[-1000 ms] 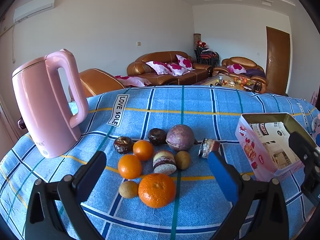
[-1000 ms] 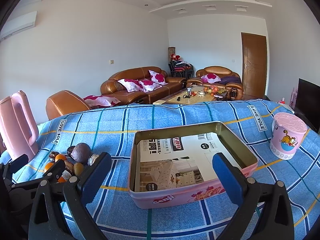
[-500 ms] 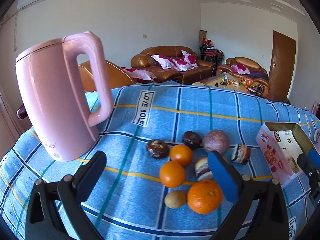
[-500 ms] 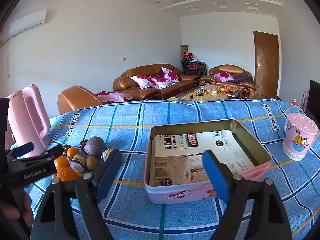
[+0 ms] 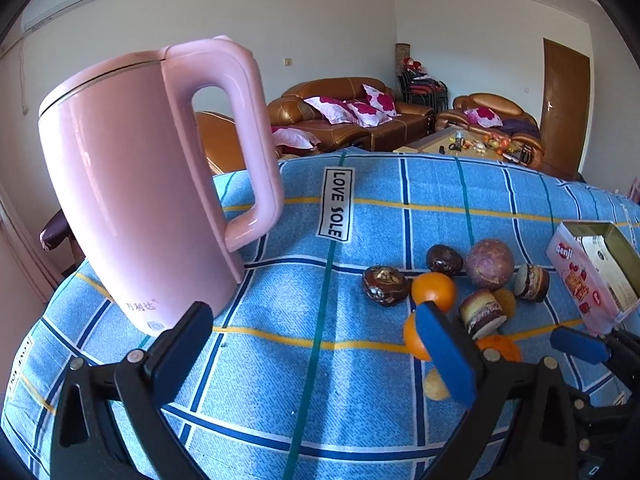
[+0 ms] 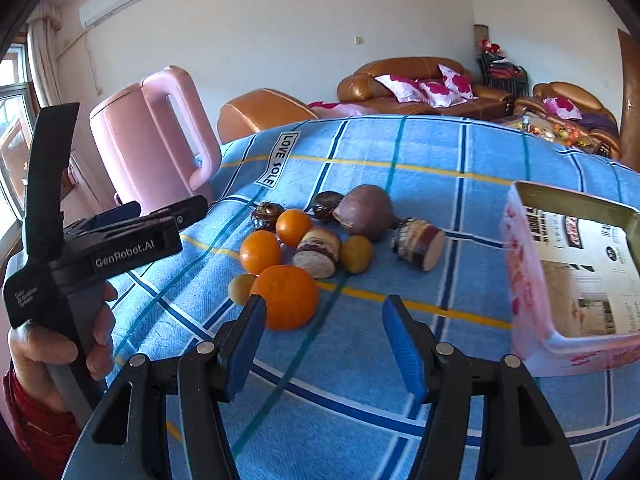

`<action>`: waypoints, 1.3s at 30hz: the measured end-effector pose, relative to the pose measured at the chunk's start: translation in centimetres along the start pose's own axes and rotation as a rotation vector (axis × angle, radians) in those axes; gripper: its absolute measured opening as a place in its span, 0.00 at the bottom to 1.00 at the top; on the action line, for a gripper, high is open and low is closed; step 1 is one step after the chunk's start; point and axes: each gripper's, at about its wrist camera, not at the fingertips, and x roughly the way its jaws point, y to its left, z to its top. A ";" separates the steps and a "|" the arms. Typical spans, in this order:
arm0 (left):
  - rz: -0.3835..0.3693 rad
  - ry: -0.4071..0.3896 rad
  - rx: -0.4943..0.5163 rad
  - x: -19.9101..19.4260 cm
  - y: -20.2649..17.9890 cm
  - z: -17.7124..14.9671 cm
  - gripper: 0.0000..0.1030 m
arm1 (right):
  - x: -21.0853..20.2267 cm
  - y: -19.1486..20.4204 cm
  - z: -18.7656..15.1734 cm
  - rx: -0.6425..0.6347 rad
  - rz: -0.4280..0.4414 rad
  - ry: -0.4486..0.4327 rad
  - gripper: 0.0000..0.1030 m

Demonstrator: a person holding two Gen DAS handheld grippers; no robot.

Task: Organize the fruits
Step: 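Move the right gripper to the large mandarin orange and close on it, then grasp the small brown round fruit with the left gripper while the right lifts the orange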

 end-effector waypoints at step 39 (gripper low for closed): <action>-0.337 0.215 0.155 2.7 -6.4 -2.6 0.39 | -2.2 -3.9 -0.1 0.050 -0.094 -0.020 0.48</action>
